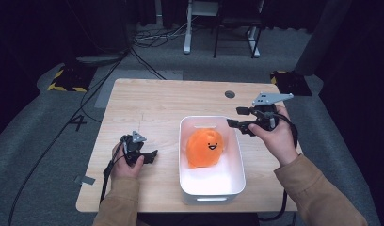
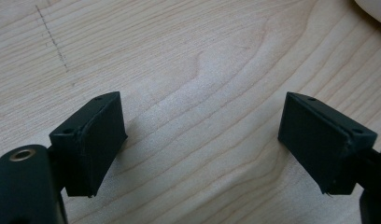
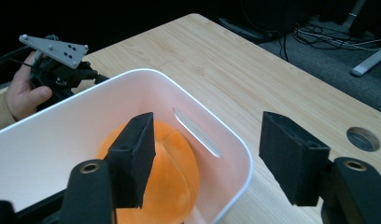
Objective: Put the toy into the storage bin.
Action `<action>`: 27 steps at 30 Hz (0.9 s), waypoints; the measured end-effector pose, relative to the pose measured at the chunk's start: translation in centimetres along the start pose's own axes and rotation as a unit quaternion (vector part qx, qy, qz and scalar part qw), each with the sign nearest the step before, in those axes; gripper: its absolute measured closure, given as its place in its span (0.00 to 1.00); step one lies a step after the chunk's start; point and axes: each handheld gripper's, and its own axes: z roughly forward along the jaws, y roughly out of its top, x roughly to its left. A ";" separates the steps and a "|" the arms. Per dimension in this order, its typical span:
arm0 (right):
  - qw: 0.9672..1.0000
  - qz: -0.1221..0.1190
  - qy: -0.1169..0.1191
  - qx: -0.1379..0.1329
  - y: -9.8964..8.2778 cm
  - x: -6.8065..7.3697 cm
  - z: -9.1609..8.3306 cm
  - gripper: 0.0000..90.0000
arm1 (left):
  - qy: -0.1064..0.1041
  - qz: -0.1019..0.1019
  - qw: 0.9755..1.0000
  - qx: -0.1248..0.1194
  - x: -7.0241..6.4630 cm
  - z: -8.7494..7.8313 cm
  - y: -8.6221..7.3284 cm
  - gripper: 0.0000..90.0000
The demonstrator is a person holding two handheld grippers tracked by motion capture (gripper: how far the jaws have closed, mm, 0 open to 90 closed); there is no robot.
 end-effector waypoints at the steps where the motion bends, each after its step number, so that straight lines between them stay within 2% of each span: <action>1: 1.000 0.000 0.000 0.000 0.0 0.0 0.0 0.41 | 0.000 0.000 1.000 0.000 0.0 0.0 0.0 0.17; 6: 1.000 0.000 -0.026 0.001 -0.8 -0.5 -1.6 0.35 | -0.002 0.002 1.000 0.001 0.0 0.0 0.0 0.17; 10: 1.000 0.007 -0.029 0.009 -1.4 -1.2 -2.3 0.28 | -0.002 0.002 1.000 0.001 0.0 0.0 0.0 0.17; 15: 0.999 0.020 -0.035 0.023 -2.3 -2.0 -3.1 0.25 | -0.003 0.002 1.000 0.001 0.0 0.0 0.0 0.17; 21: 0.997 0.030 -0.056 0.040 -3.7 -3.0 -4.5 0.25 | -0.002 0.002 1.000 0.001 0.0 0.0 0.0 0.17; 27: 0.996 0.046 -0.057 0.060 -5.2 -4.0 -4.9 0.22 | -0.002 0.002 1.000 0.001 0.0 0.0 0.0 0.17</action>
